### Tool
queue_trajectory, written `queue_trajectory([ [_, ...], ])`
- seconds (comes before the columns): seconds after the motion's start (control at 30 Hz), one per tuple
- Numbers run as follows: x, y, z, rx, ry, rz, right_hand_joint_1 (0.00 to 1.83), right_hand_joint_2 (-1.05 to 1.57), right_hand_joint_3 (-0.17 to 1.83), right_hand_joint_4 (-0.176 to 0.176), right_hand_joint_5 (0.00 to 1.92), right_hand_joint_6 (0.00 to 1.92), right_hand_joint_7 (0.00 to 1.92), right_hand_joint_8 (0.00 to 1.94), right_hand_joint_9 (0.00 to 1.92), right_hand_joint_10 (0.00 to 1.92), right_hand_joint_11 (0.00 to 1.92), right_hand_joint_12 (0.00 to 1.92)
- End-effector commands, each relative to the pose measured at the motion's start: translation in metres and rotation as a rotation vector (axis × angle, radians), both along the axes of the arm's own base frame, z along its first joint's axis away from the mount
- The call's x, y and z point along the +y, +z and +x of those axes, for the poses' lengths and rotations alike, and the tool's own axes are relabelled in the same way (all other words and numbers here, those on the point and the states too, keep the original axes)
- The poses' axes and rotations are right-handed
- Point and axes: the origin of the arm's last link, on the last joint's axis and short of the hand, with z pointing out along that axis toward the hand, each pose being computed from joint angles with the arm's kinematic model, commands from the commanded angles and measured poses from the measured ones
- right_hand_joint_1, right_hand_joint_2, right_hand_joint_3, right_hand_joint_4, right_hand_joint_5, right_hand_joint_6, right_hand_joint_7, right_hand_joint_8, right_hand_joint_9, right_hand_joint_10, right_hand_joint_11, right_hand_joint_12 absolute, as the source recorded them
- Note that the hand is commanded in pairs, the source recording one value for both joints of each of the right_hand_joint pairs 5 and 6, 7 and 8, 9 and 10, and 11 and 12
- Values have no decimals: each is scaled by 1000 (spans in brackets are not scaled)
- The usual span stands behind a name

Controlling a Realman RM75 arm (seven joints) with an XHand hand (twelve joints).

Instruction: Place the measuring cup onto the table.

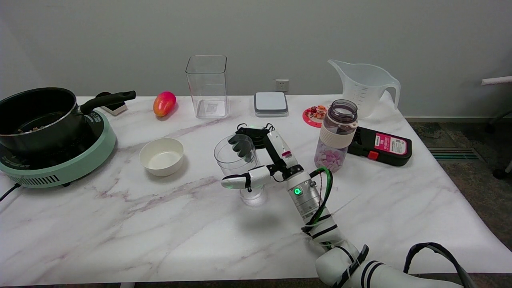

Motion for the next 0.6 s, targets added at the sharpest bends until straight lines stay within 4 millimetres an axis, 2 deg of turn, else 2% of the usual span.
queue_trajectory([
  [0.03, -1, 5, -5, -24, -12, 3, 1153, 1459, 366, 0, 1762, 1762, 1689, 1689, 1633, 1633, 1422, 1422],
  [0.2, 2, 6, -8, -21, -22, 4, 1192, 1332, 442, 0, 1737, 1737, 1676, 1676, 1626, 1626, 1428, 1428],
  [0.3, 4, 4, -10, -29, -27, 7, 1232, 1130, 581, 0, 1645, 1645, 1657, 1657, 1610, 1610, 1414, 1414],
  [0.33, 4, 5, -10, -32, -29, 7, 1286, 813, 820, 0, 1386, 1386, 1613, 1613, 1577, 1577, 1379, 1379],
  [0.37, 5, 4, -10, -34, -29, 8, 1286, 769, 847, 0, 1375, 1375, 1603, 1603, 1571, 1571, 1372, 1372],
  [0.47, 6, 4, -11, -35, -32, 10, 1290, 499, 996, 0, 1165, 1165, 1529, 1529, 1513, 1513, 1324, 1324],
  [0.6, 9, 4, -13, -37, -37, 11, 1285, 382, 1015, 0, 1043, 1043, 1482, 1482, 1470, 1470, 1296, 1296],
])
